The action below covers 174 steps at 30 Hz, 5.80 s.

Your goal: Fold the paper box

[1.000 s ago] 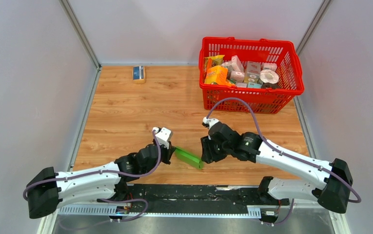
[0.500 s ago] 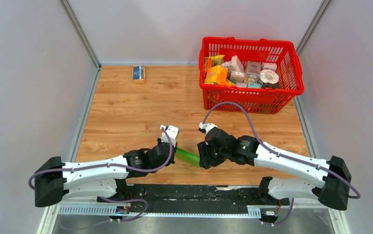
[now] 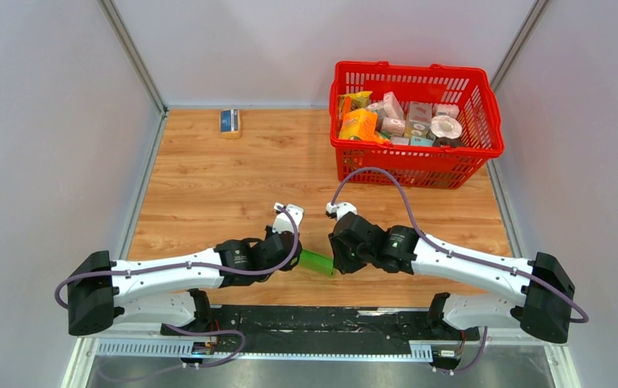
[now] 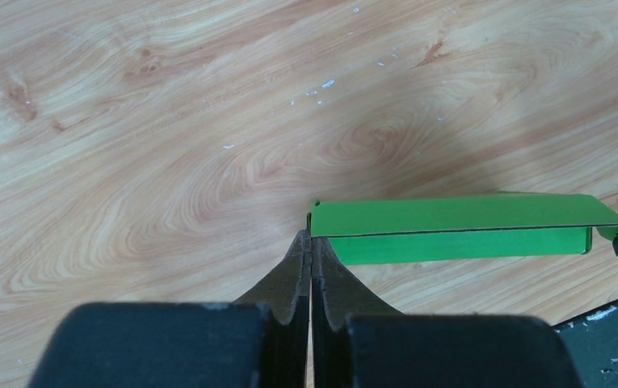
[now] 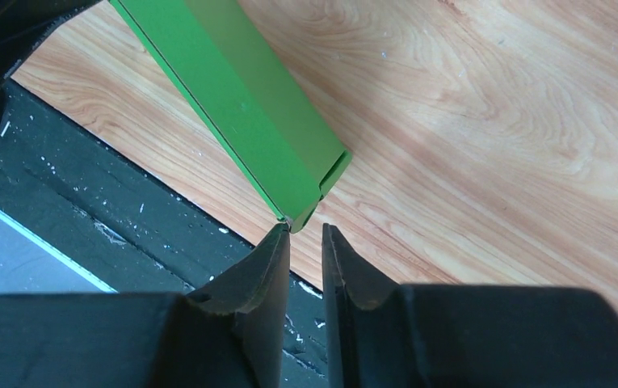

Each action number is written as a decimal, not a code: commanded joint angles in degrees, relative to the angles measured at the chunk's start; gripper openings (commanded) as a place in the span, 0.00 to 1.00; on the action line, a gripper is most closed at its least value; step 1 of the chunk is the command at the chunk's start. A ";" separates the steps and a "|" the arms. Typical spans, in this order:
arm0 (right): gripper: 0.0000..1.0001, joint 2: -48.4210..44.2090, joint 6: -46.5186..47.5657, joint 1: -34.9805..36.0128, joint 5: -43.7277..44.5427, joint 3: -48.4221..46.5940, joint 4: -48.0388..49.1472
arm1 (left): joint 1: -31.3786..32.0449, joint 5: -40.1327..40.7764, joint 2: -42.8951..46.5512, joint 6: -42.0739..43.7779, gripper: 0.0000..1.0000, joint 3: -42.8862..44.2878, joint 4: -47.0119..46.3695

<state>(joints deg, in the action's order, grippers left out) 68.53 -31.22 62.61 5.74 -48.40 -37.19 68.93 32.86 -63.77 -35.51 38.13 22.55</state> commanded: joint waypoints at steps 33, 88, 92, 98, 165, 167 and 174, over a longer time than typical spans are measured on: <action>0.00 1.96 -7.45 0.76 -0.81 -7.05 -0.16 | 0.59 -1.84 -2.15 -1.41 0.00 2.56 4.61; 0.37 -6.30 -6.57 -0.29 7.45 5.33 4.05 | 3.41 -2.19 -9.09 -7.12 0.00 11.97 13.31; 0.38 -8.76 -5.17 -0.21 7.19 6.39 4.75 | 3.41 -2.45 -8.83 -6.77 0.00 12.49 13.84; 0.36 -8.68 -3.41 0.23 5.78 7.18 8.26 | 3.41 -2.98 -9.09 -6.42 0.00 13.28 14.37; 0.06 -2.52 -15.54 -0.56 -0.28 7.53 8.88 | 3.41 -3.86 -7.43 -7.73 0.00 8.64 10.24; 0.11 -3.23 -15.01 -0.65 -0.55 8.06 9.59 | 3.41 -3.33 -6.46 -8.44 0.00 6.88 9.19; 0.39 -10.34 -3.34 -0.65 -0.64 7.10 9.68 | 3.41 -2.63 -7.42 -8.88 0.00 6.26 8.57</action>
<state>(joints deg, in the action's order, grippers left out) 62.61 -43.22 61.52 5.15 -40.73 -30.06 71.90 31.94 -69.93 -42.85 45.28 32.69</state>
